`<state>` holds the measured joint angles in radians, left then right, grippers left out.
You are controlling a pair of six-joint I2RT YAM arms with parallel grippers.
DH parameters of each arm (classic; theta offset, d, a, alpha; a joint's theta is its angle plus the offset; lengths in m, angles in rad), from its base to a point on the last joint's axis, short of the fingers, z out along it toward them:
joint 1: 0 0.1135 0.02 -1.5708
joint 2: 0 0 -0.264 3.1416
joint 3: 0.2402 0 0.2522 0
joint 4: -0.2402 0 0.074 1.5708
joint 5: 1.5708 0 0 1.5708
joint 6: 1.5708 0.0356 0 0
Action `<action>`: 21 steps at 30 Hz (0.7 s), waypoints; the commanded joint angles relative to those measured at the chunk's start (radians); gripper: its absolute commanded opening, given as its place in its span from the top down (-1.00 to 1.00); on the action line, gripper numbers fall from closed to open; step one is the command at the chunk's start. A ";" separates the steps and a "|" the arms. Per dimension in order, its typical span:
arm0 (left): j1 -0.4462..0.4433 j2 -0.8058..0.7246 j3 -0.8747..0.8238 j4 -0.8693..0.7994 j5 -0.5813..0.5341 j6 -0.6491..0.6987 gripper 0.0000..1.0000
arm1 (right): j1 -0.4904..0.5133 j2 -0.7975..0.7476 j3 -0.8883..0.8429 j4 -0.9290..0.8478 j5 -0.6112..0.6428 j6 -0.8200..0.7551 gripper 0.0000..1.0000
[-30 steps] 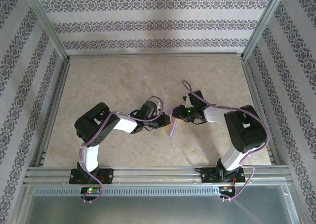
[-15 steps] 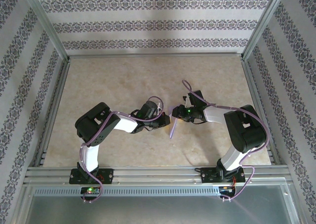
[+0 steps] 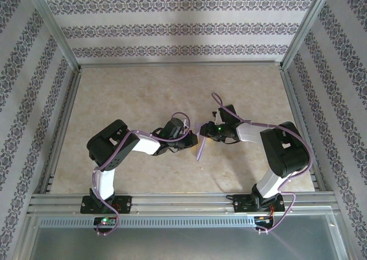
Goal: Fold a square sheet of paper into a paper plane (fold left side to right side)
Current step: Fold the wing for the fifth time at the center of the table.
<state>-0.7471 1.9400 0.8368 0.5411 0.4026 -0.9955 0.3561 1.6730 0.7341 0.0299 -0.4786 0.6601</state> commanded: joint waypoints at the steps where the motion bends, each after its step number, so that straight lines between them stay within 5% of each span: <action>1: -0.020 -0.015 -0.010 -0.095 -0.032 -0.008 0.85 | 0.006 0.014 0.002 -0.030 0.007 0.007 0.23; 21: -0.028 -0.022 0.002 -0.126 -0.046 0.008 0.85 | 0.011 0.017 0.011 -0.030 0.000 0.011 0.23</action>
<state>-0.7601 1.9213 0.8364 0.5007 0.3756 -0.9958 0.3565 1.6749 0.7357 0.0296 -0.4793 0.6601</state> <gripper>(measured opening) 0.075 0.385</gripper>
